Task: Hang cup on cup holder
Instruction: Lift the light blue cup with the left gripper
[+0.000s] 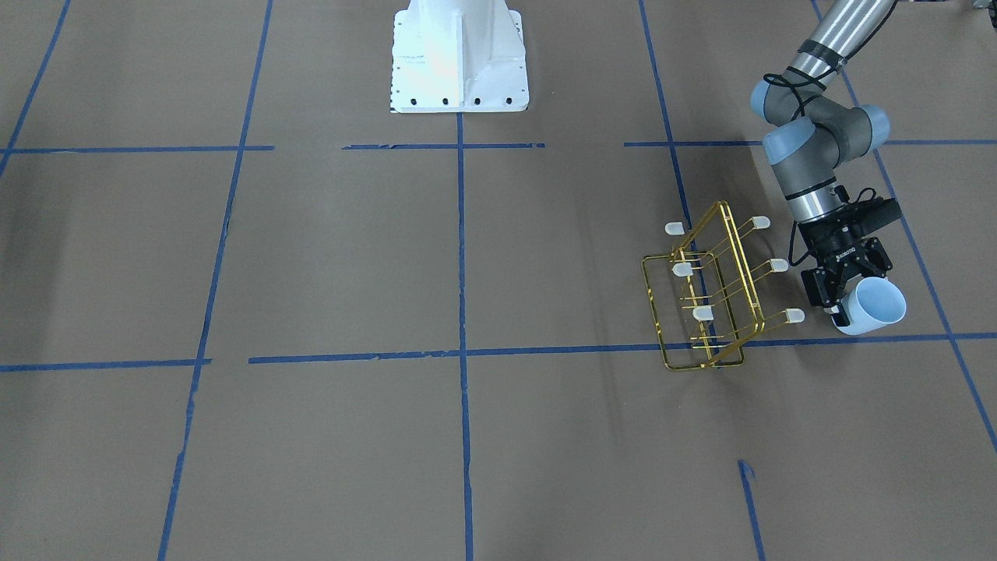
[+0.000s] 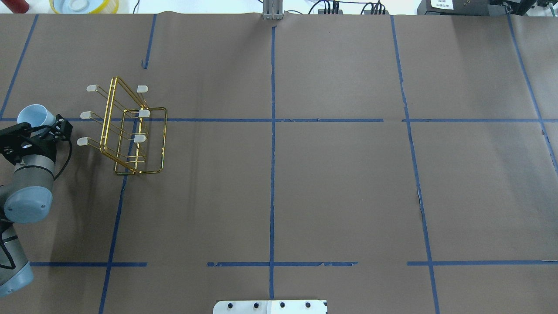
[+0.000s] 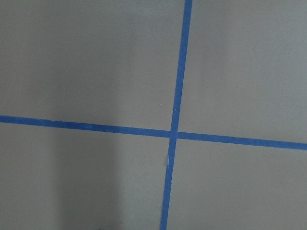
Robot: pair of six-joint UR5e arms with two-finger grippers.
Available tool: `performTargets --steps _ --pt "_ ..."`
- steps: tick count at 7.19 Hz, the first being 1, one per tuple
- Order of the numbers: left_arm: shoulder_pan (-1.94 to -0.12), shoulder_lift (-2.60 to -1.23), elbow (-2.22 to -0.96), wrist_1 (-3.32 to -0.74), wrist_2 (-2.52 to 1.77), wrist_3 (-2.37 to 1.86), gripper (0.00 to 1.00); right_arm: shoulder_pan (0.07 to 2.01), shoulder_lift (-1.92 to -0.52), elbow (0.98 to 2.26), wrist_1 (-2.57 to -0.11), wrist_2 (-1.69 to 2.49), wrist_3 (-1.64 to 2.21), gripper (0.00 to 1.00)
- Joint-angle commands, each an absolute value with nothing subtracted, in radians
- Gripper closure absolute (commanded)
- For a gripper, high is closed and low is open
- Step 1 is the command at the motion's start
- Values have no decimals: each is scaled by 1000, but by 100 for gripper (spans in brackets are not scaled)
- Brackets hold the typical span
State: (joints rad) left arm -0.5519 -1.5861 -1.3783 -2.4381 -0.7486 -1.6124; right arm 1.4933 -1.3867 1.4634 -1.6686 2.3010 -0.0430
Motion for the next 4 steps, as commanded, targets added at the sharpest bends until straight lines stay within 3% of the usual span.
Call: performTargets --steps 1,3,4 --pt "-563 -1606 -1353 -2439 -750 -1612 0 1494 -1387 1463 -1667 2301 -43 0" --pt "-572 -1608 -1332 -2445 -752 -1611 0 1494 -1387 1463 -1667 2301 -43 0" --pt "-572 -1608 -1324 -2445 -752 -1609 11 1494 -1387 1463 -1667 2301 -43 0"
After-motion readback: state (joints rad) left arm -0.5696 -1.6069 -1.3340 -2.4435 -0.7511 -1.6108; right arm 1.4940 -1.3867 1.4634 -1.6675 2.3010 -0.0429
